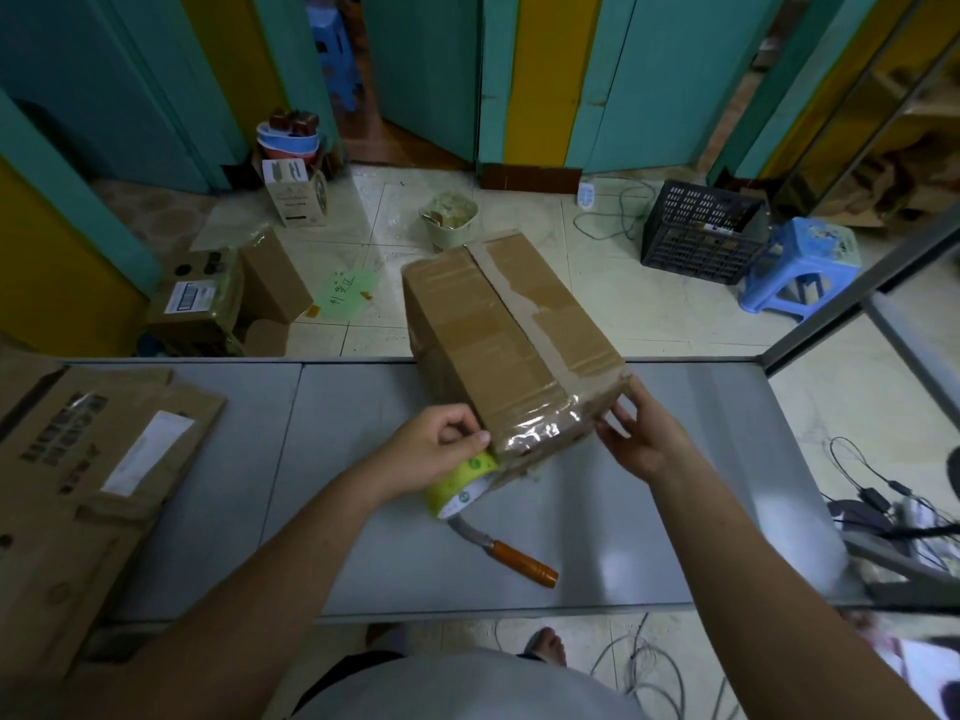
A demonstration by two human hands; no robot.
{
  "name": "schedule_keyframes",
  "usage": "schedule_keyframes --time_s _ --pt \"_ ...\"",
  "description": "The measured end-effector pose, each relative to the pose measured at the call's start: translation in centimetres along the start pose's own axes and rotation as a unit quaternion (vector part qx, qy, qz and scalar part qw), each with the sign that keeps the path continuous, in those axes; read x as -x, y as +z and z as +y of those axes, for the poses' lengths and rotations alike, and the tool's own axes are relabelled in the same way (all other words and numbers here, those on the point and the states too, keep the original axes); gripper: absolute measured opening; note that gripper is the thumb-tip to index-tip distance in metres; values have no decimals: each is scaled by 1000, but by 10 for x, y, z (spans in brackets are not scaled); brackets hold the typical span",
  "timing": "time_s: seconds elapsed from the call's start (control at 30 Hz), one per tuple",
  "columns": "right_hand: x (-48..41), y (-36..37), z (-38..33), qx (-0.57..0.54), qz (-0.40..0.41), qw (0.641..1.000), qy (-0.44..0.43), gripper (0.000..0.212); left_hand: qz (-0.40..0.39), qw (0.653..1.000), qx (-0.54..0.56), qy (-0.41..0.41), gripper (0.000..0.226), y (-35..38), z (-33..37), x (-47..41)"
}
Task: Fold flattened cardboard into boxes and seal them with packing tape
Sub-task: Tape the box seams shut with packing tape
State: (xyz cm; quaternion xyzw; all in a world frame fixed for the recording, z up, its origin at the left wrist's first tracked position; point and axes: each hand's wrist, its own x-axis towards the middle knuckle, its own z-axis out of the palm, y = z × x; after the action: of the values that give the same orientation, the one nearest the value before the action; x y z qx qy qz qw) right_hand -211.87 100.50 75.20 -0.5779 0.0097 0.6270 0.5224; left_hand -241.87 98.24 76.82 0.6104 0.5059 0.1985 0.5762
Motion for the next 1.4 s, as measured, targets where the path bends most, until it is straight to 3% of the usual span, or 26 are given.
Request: schedule_keyframes --time_s 0.1,0.17,0.23,0.3,0.33,0.4,0.47,0.5,0.63,0.8,1.03,1.13,1.23,1.4 --pt "3 7 -13 62 51 994 -71 34 39 998 40 -7 21 27 6 0" --pt "13 10 -16 158 114 963 -185 27 65 996 63 -11 21 37 9 -1" --pt "29 11 -12 280 147 871 -375 26 79 993 85 -19 22 43 10 -2" --pt "50 16 -4 382 91 752 -530 29 82 992 89 -24 24 47 10 -2" --pt "57 19 0 432 34 706 -559 33 84 992 88 -23 23 49 12 -3" --pt "64 28 12 557 -68 641 -523 44 89 992 91 -18 21 52 16 -5" --pt "62 33 21 646 -101 586 -478 58 83 992 90 -16 21 55 19 -7" --pt "60 33 23 660 -108 576 -471 62 76 993 88 -17 22 56 20 -7" --pt "54 23 12 644 -147 585 -470 64 58 993 102 -5 15 55 16 -6" --pt "50 22 9 668 -151 562 -463 69 80 994 71 -31 16 61 12 -11" --pt "52 22 8 663 -140 569 -465 75 89 989 -57 -102 55 60 0 -5" --pt "51 21 8 652 -147 588 -455 75 122 989 -61 -58 53 62 4 5" --pt "49 21 5 643 -153 602 -447 76 122 992 16 0 49 63 3 14" --pt "44 20 7 629 -167 616 -444 76 71 991 101 55 80 62 -5 14"
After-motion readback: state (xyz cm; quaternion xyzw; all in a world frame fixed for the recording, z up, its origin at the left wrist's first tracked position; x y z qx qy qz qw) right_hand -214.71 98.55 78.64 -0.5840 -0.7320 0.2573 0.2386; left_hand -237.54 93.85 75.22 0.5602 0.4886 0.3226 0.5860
